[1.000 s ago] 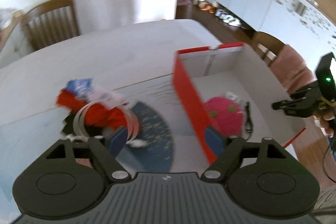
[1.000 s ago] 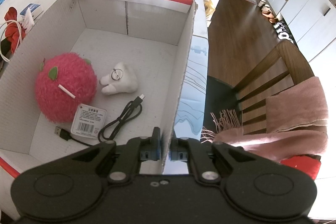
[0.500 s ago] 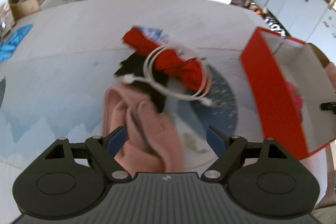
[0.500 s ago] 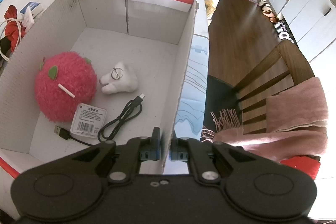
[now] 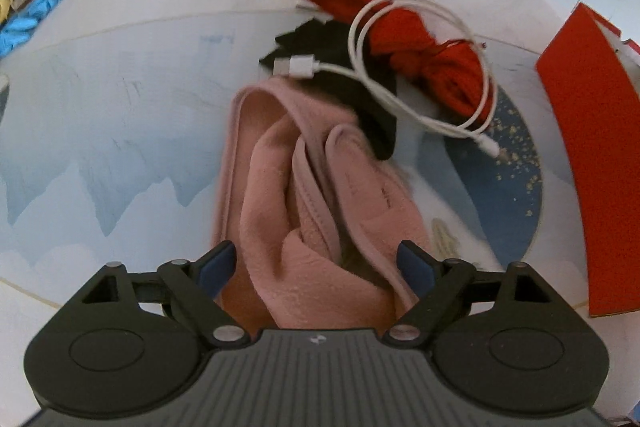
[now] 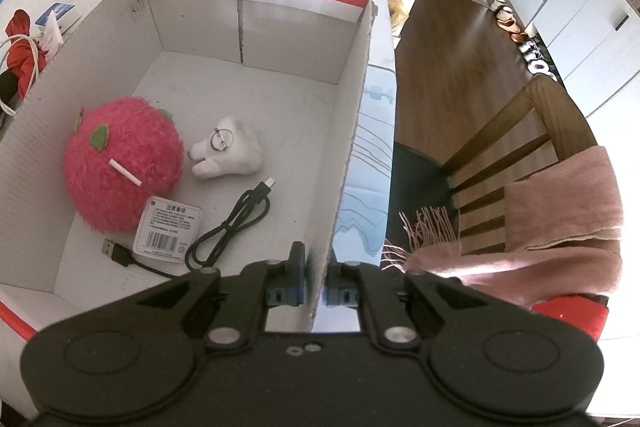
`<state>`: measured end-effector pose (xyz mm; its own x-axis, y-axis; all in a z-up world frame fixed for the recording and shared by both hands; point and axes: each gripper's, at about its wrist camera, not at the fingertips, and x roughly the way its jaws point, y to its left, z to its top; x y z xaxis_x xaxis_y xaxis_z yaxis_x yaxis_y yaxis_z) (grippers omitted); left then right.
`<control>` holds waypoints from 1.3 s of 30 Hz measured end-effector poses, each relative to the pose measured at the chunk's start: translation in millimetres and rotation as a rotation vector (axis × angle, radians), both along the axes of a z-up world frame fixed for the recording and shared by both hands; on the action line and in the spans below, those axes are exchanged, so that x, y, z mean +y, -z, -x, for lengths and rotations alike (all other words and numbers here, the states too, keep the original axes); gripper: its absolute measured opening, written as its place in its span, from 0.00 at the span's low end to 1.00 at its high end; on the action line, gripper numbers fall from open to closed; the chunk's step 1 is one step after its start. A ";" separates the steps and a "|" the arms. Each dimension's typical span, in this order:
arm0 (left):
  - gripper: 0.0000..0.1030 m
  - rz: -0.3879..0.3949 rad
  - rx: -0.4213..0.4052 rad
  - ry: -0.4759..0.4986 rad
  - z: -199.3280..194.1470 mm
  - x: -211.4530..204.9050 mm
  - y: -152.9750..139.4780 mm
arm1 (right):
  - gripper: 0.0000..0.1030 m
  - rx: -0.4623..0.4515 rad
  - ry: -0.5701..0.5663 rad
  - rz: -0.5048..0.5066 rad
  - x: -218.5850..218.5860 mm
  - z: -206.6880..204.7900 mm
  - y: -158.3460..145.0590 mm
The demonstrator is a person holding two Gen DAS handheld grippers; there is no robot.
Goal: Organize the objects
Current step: 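Move the left gripper back over the pink fabric on the pile, then close the left gripper on the pink fleece scarf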
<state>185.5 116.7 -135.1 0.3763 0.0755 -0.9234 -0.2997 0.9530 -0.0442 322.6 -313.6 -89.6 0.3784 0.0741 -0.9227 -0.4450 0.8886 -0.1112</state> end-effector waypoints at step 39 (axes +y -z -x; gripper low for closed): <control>0.16 0.039 -0.174 -0.028 33.4 14.1 -68.0 | 0.07 0.001 -0.004 0.004 -0.1 -0.3 2.6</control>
<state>152.1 130.8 -67.0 0.5293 0.0536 -0.8467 -0.3104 0.9411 -0.1345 322.9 -313.7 -92.2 0.3774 0.0725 -0.9232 -0.4491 0.8862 -0.1140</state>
